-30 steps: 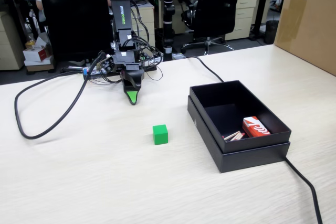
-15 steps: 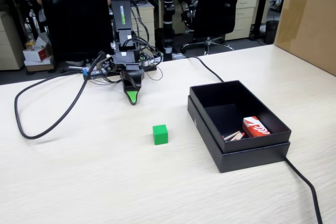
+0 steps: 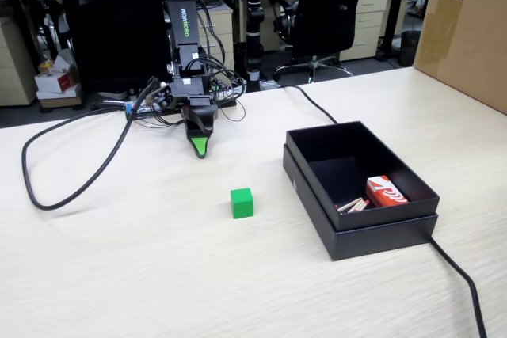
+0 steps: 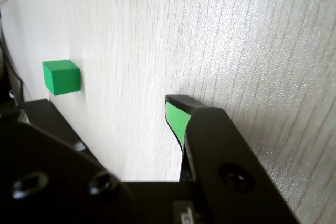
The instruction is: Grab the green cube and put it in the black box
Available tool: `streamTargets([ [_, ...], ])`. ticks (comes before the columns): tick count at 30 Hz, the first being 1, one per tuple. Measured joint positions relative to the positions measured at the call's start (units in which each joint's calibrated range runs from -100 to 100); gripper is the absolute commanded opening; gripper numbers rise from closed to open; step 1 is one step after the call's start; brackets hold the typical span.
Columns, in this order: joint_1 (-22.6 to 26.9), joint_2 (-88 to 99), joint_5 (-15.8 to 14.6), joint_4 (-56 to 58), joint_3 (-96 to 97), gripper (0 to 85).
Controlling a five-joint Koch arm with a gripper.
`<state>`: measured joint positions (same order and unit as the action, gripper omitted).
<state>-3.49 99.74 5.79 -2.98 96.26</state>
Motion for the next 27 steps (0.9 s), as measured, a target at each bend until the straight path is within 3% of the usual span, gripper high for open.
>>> streamTargets([
  [27,1.2,0.0,0.0,0.0,0.0,47.5],
])
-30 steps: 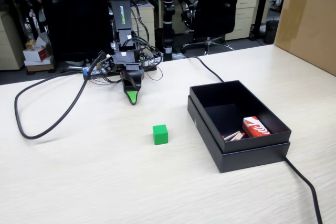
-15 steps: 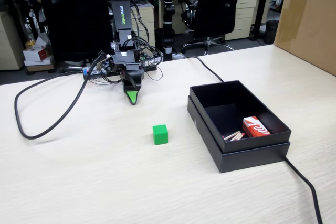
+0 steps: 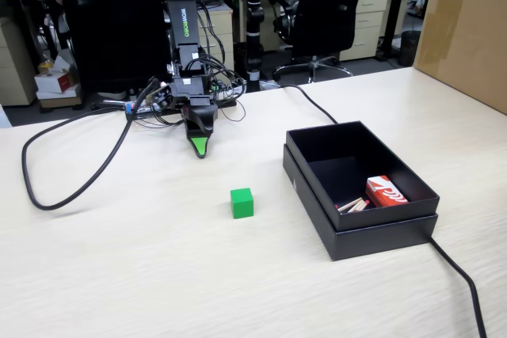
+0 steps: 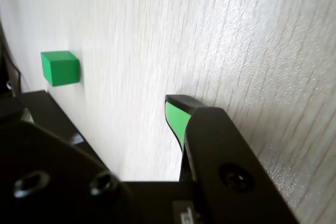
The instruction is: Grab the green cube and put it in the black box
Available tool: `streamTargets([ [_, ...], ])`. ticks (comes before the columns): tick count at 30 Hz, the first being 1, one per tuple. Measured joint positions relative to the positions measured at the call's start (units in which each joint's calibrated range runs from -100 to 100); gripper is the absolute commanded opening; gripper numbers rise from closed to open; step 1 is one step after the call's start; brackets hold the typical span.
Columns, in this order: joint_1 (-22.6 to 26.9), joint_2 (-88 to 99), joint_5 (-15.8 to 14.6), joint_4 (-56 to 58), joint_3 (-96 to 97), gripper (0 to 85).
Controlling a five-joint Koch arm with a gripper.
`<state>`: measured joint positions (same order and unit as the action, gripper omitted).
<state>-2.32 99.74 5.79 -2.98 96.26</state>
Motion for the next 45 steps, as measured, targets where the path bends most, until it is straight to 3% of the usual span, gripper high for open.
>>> streamTargets([
  [5,0.7,-0.8,-0.3,0.7,-1.9,47.5],
  [14,1.1,-10.2,-5.1,25.2,-26.9,47.2],
  [21,2.2,-30.7,-8.0,37.2,-50.6,47.2],
  [26,2.9,-56.2,-11.2,49.7,-75.3,47.2],
  [31,3.3,-67.7,-12.7,52.2,-82.0,47.2],
  [45,3.5,-91.7,-12.9,52.2,-93.5,47.5],
])
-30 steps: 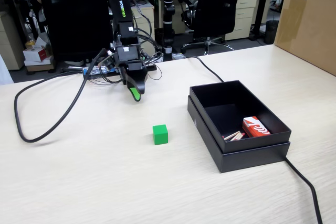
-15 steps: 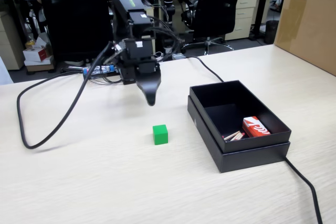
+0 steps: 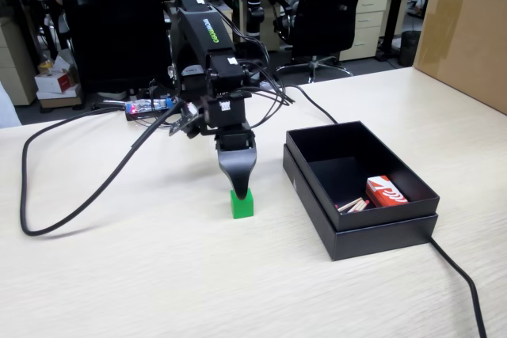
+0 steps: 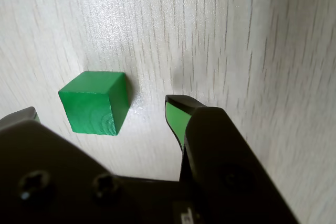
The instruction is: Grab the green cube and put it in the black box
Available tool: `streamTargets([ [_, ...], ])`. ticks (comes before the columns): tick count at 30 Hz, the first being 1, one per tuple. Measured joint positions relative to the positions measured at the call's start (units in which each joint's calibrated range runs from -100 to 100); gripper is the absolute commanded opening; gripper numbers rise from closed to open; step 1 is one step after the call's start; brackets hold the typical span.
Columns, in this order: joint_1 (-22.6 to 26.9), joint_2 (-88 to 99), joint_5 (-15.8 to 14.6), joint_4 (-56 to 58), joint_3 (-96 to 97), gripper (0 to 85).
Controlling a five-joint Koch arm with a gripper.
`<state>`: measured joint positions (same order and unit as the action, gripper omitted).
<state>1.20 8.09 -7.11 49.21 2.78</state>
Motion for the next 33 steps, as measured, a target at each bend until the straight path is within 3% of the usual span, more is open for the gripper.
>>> streamTargets([
  [20,0.0,-9.4,0.0,0.0,-6.1,47.2],
  [27,-0.2,-11.4,0.0,-0.1,-7.8,38.6],
  [33,-0.3,-12.0,0.0,0.0,-8.0,16.1],
])
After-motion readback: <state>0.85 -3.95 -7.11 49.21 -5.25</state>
